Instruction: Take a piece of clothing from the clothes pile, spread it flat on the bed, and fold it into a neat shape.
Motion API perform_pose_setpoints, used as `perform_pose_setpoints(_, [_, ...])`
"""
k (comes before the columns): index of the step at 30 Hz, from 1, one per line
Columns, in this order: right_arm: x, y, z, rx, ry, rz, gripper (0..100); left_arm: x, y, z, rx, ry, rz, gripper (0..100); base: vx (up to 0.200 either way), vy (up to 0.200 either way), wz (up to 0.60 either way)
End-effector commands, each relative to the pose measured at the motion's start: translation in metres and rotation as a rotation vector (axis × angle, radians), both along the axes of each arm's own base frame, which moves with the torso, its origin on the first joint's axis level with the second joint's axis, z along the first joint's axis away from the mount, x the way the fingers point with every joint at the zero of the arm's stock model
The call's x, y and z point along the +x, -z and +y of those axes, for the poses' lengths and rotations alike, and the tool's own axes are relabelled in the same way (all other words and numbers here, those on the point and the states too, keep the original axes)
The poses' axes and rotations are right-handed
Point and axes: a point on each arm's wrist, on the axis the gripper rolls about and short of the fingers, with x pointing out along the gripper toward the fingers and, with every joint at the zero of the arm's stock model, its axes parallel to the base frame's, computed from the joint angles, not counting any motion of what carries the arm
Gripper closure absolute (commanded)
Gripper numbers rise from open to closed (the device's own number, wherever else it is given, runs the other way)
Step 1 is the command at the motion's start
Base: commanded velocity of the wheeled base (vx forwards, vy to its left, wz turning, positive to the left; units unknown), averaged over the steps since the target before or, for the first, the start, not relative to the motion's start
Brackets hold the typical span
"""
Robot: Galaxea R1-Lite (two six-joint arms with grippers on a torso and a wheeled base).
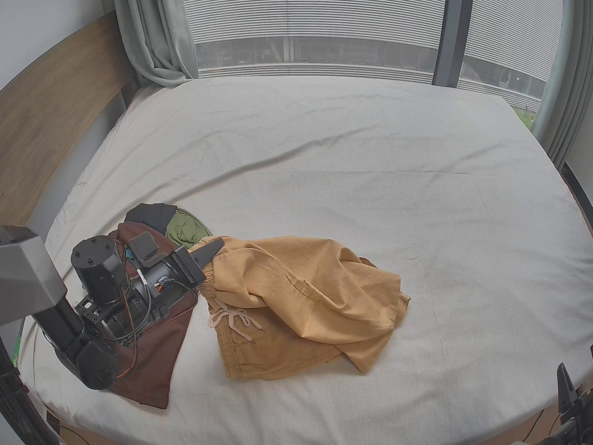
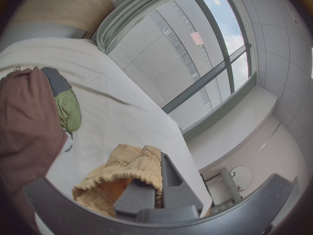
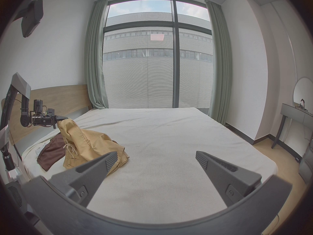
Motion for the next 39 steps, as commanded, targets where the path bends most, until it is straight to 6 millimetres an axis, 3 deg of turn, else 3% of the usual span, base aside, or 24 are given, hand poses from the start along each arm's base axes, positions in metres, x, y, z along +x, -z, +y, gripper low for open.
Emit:
perform_pose_setpoints(1, [0.0,0.004,0.0,-0.001,-0.017,-0.003,0,0.007,0.014,0.004,0.035,-0.02,0.027,100,0.0,0.0,0.0])
perform_pose_setpoints(22, [-0.001,-0.001,0.0,-0.008,-0.015,-0.029,0,0.005,0.011,0.005,0.036,-0.025,0.02,100,0.0,0.0,0.0])
perform_pose_setpoints(24, [-0.014,-0.045,0.0,0.029,-0.022,-0.178,0,0.006,0.011,0.006,0.036,-0.026,0.016,100,0.0,0.0,0.0])
perform_pose_setpoints(27, [-0.014,-0.081,-0.001,0.034,-0.046,-0.184,0,0.007,0.011,0.005,0.035,-0.025,0.015,100,0.0,0.0,0.0])
perform_pose_setpoints(32, [0.009,-0.092,0.001,0.063,-0.171,-0.068,0,0.006,0.01,0.005,0.035,-0.025,0.013,100,0.0,0.0,0.0])
perform_pose_setpoints(36, [0.033,-0.115,0.004,0.292,-0.255,-0.009,0,0.004,0.012,0.004,0.039,-0.015,0.02,100,0.0,0.0,0.0])
perform_pose_setpoints(39, [0.049,-0.125,0.007,0.359,-0.324,0.037,0,0.005,0.011,0.003,0.037,-0.012,0.017,100,0.0,0.0,0.0])
